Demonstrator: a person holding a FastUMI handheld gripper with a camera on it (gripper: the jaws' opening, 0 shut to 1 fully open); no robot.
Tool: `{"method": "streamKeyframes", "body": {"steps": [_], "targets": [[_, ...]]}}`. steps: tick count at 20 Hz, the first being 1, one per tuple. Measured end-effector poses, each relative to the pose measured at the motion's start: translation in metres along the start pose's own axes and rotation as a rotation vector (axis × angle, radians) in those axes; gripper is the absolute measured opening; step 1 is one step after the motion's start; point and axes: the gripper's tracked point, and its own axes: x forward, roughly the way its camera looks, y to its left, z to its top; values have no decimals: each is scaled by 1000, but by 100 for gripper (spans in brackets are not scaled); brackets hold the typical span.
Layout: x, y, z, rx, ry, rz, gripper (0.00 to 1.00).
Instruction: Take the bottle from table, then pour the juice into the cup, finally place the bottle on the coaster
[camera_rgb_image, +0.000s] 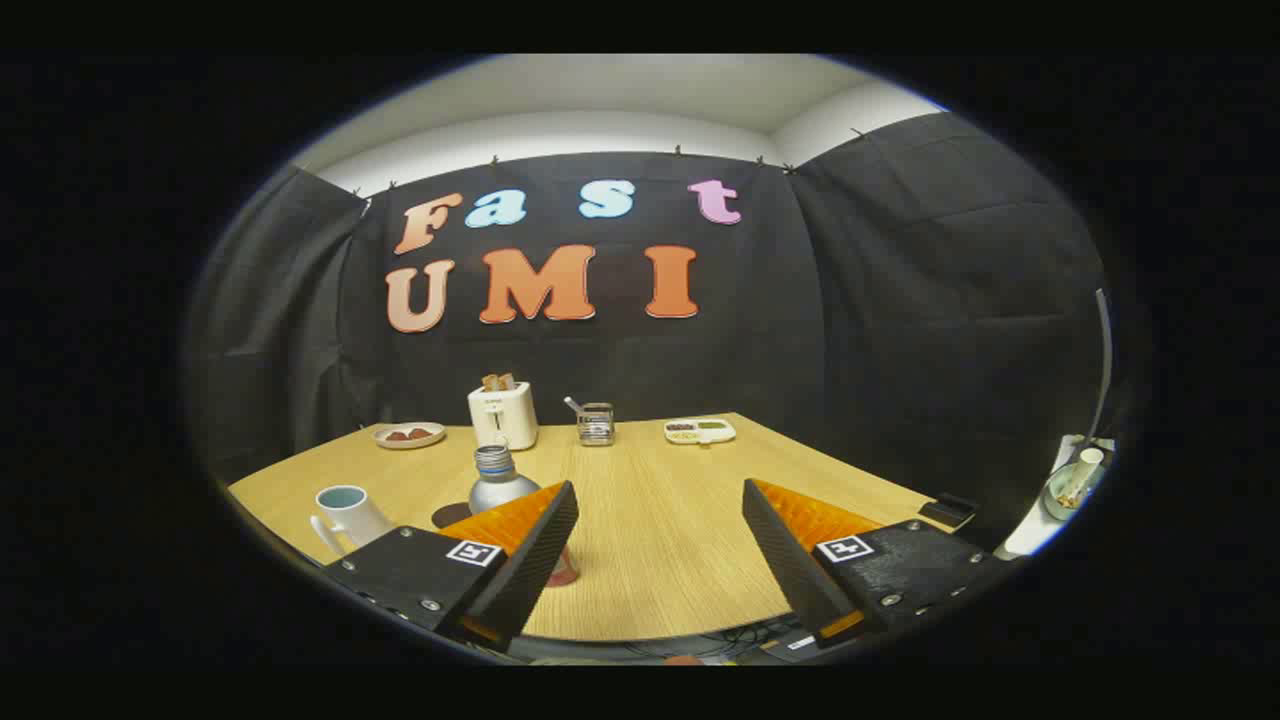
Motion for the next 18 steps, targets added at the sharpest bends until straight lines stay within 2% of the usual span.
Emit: {"method": "streamKeyframes", "body": {"steps": [10,18], "targets": [[1,10,-2,-21,7,17,98],[5,33,-6,-39,19,61,99]]}}
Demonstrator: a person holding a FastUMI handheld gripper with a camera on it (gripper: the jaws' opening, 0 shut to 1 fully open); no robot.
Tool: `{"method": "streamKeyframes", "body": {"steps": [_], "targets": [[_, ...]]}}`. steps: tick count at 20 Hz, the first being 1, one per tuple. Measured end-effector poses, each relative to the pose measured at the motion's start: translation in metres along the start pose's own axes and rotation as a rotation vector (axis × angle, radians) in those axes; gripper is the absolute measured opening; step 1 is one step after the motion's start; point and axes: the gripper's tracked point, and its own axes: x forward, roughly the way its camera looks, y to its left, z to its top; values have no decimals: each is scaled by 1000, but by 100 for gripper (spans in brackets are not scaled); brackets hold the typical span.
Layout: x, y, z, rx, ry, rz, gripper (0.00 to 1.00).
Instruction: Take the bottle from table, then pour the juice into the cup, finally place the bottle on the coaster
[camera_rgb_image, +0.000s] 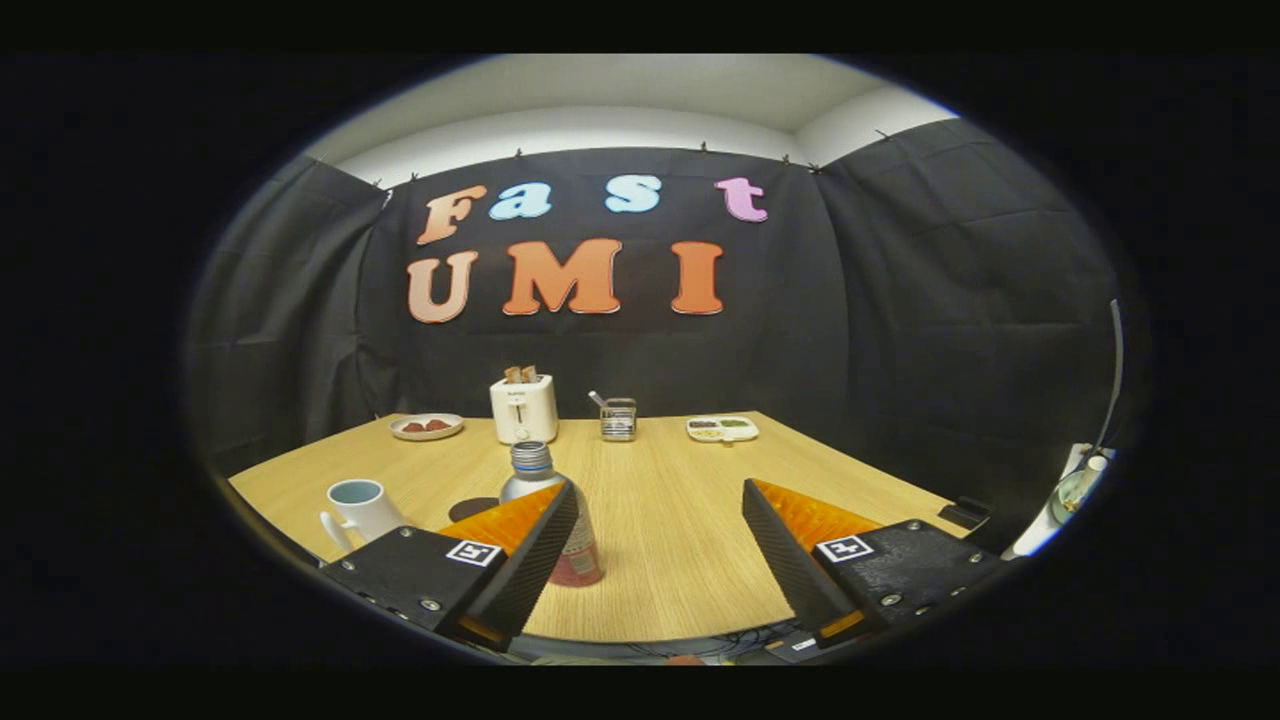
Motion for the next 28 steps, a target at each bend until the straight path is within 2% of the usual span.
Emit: {"method": "streamKeyframes", "body": {"steps": [10,18,28], "targets": [[11,44,-15,-35,39,93,98],[27,65,-47,-44,117,138,99],[45,69,-85,-33,215,139,99]]}}
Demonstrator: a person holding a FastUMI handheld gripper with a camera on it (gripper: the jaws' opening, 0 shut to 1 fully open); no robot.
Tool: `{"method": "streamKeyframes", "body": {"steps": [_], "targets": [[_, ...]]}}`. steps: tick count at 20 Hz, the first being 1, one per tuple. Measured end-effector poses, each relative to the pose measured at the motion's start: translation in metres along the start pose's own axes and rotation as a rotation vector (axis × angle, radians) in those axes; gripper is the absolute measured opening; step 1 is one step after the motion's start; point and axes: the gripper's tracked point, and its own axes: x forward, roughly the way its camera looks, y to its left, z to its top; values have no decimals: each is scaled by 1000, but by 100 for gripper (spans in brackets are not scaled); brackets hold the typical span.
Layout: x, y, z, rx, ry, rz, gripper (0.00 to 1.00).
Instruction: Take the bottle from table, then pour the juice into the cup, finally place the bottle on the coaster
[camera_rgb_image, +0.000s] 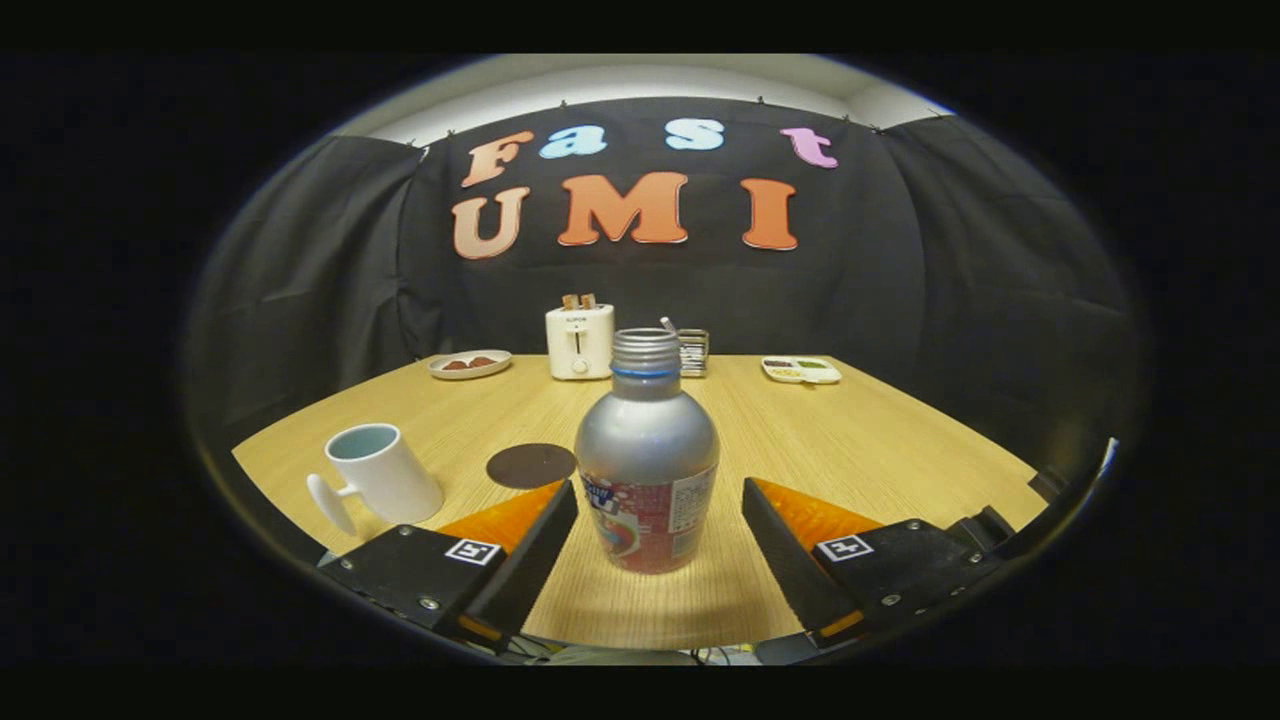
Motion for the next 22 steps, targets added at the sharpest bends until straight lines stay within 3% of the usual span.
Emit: {"method": "streamKeyframes", "body": {"steps": [6,11,22], "targets": [[7,7,-12,44,42,23,95],[9,12,-15,3,58,10,79],[5,33,17,-149,24,-31,77]]}}
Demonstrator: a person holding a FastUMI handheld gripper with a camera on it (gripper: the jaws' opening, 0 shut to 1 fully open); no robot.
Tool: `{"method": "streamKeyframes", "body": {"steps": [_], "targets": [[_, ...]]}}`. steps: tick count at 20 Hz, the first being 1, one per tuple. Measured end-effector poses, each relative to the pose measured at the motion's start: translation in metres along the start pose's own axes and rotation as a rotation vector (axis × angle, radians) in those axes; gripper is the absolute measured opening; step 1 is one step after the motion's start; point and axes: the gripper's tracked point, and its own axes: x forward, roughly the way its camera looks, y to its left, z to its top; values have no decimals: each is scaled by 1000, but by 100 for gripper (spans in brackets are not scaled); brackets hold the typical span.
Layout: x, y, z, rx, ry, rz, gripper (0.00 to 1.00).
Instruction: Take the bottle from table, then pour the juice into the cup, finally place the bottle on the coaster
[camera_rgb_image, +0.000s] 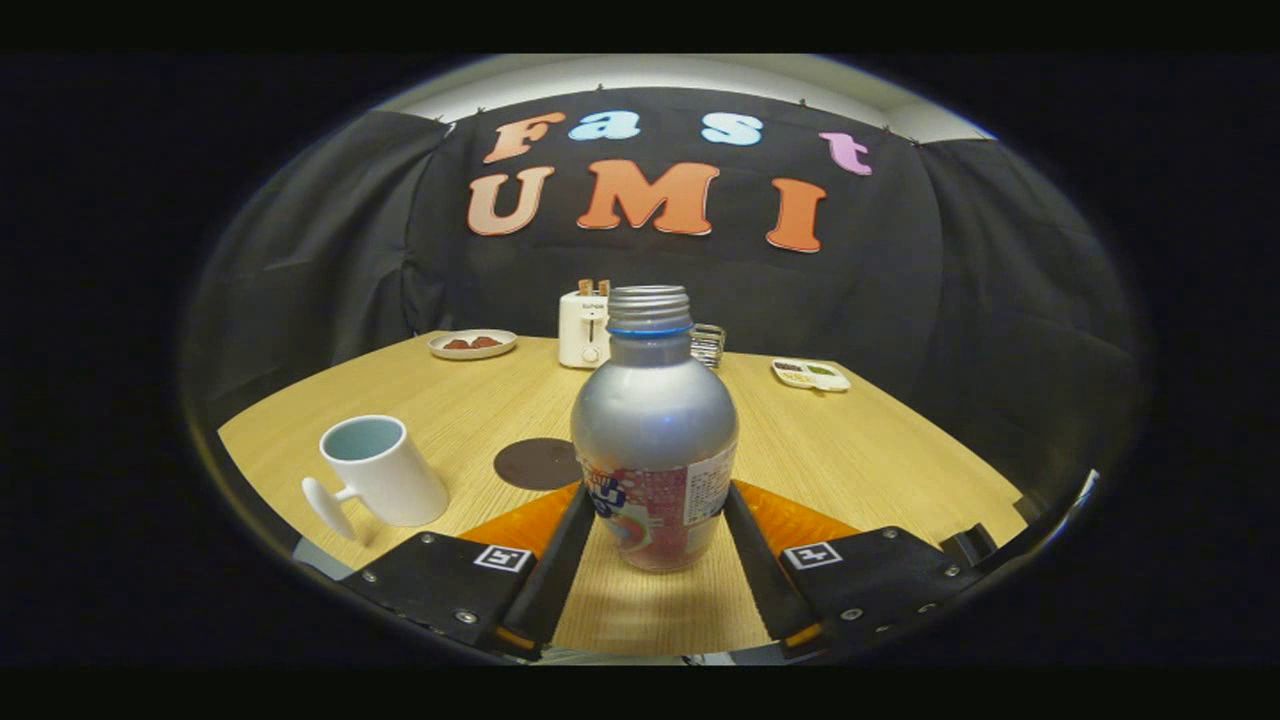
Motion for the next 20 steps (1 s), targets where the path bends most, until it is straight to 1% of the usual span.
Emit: {"method": "streamKeyframes", "body": {"steps": [4,11,14,18,20], "targets": [[-4,8,12,-86,-10,-32,76],[-11,19,33,-303,-27,-105,77],[-11,27,40,-410,-31,-118,77],[-10,33,48,-585,-39,-149,77],[-10,39,47,-651,-36,-148,77]]}}
